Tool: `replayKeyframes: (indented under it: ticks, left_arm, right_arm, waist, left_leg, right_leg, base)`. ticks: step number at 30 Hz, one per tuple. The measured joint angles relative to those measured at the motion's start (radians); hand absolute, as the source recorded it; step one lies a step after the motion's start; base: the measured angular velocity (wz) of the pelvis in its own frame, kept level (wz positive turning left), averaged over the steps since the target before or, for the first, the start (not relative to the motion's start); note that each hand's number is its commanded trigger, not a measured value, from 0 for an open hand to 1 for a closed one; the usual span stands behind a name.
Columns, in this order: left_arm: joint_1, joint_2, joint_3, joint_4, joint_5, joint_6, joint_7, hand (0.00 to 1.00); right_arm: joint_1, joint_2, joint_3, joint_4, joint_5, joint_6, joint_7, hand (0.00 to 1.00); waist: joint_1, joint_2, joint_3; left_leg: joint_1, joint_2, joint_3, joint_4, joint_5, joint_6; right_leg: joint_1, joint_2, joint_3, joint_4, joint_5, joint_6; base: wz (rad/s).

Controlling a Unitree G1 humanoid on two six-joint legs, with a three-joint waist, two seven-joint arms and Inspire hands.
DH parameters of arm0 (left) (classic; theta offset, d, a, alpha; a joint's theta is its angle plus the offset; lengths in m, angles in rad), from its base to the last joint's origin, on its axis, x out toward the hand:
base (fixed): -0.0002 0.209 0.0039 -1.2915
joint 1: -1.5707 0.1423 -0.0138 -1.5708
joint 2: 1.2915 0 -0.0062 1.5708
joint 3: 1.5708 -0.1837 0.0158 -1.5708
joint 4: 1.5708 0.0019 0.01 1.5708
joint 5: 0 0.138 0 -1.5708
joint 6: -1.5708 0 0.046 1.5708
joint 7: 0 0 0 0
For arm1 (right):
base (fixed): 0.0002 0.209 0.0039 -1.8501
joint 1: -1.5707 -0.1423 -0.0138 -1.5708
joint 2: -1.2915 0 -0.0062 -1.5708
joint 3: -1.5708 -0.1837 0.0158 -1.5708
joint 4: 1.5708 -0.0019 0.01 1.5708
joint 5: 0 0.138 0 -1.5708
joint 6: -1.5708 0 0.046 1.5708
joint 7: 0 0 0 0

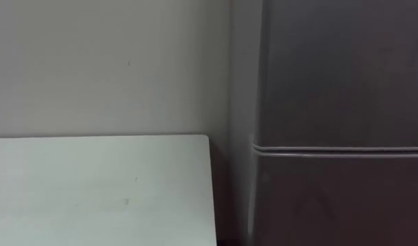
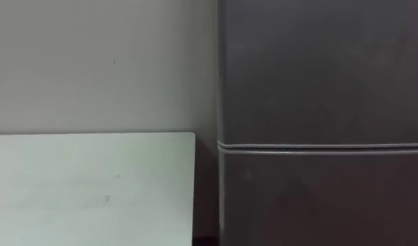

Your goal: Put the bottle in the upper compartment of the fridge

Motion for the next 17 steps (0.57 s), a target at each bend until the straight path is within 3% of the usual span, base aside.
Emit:
replayKeyframes:
  ticks: [6,11,17]
  left_arm:
    - [-0.047,0.005,-0.072,-0.005,0.033,0.030,-0.037,0.00]
    - [-0.048,0.005,-0.072,-0.010,0.078,0.072,-0.065,0.00]
    - [-0.057,0.005,-0.073,-0.026,0.105,0.076,-0.079,0.00]
  right_arm:
    - [-0.077,0.001,0.104,-0.008,-0.177,0.010,0.128,0.00]
    - [-0.080,0.011,0.111,-0.042,-0.204,0.022,0.196,0.00]
    - [-0.069,0.019,0.111,-0.041,-0.241,0.023,0.224,0.00]
  waist:
    - [0.029,-0.004,0.0005]
    - [0.029,-0.005,0.0005]
    - [0.022,-0.012,0.0020]
  left_leg:
    - [-0.005,0.001,-0.003,0.009,0.000,0.000]
    - [-0.014,0.000,-0.011,0.013,-0.001,0.000]
    - [-0.028,-0.004,-0.028,0.014,-0.002,-0.002]
  right_leg:
    - [0.002,0.002,-0.010,-0.002,0.002,-0.001]
    - [0.002,0.005,-0.015,-0.016,0.004,-0.001]
    - [-0.001,0.004,-0.035,-0.018,0.003,-0.001]
  base:
    - [0.04]
    - [0.06]
    - [0.09]
